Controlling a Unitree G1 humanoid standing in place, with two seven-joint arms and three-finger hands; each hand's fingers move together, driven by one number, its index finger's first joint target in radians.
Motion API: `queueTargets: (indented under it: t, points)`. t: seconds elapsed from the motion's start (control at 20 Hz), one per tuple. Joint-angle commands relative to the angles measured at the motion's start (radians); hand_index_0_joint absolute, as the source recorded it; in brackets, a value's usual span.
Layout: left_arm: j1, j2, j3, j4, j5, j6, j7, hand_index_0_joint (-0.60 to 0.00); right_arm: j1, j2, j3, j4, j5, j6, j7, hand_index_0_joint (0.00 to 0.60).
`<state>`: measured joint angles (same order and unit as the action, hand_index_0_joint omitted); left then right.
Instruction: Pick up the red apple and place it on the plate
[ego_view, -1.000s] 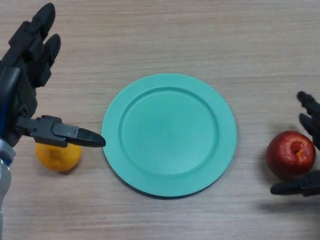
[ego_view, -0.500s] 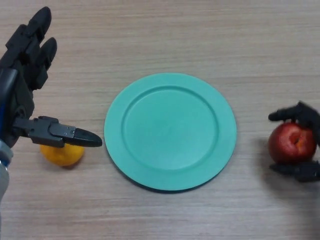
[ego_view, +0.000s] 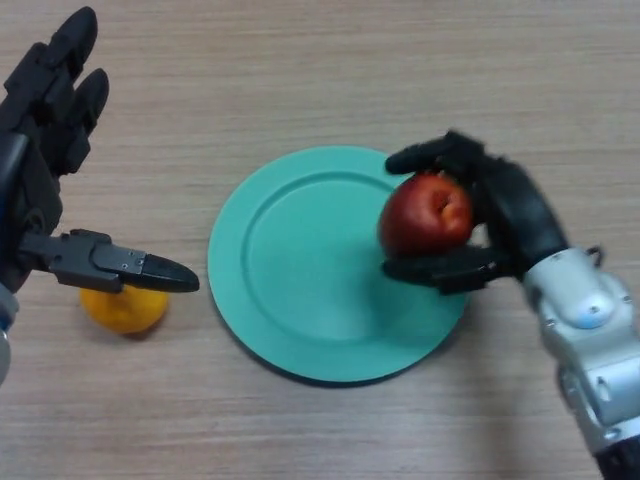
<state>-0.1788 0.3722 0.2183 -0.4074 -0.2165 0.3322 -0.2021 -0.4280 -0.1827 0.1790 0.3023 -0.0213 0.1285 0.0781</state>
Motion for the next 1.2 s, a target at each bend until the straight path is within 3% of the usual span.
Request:
queueTargets:
  t: [0.05,0.1,0.25,0.35,0.6,0.8,0.9,0.95,1.2]
  points:
    - [-0.021,0.042,0.096,-0.044,-0.013,-0.168,0.0,0.0,-0.049,-0.008,0.018,-0.027,0.018,-0.014,-0.105,0.6]
    - [-0.02,0.045,0.104,-0.043,-0.021,-0.164,-0.004,0.0,-0.047,-0.008,0.034,-0.03,0.014,0.009,-0.107,0.6]
    - [-0.019,0.053,0.116,-0.048,-0.029,-0.162,-0.007,0.0,-0.045,-0.008,0.067,-0.029,-0.005,0.03,-0.082,0.201]
    - [-0.016,0.059,0.124,-0.062,-0.032,-0.163,0.0,0.0,-0.054,-0.007,0.094,-0.038,0.014,0.059,-0.074,0.001]
    - [-0.001,0.068,0.144,-0.113,-0.061,-0.107,-0.044,0.0,-0.06,-0.007,0.026,-0.168,0.056,0.11,-0.063,0.0]
    - [-0.005,0.075,0.153,-0.128,-0.099,-0.081,-0.063,0.0,-0.002,-0.007,-0.128,-0.464,0.13,0.229,-0.006,0.0]
    - [-0.006,0.078,0.154,-0.112,-0.099,-0.095,-0.079,0.0,0.038,-0.024,-0.203,-0.601,0.194,0.306,0.01,0.0]
    - [-0.001,0.077,0.163,-0.103,-0.101,-0.108,-0.087,0.0,0.081,-0.049,-0.249,-0.685,0.258,0.331,0.013,0.0]
    - [0.036,0.06,0.189,-0.124,-0.166,-0.092,-0.067,0.0,0.205,-0.121,-0.332,-0.823,0.374,0.312,0.049,0.0]
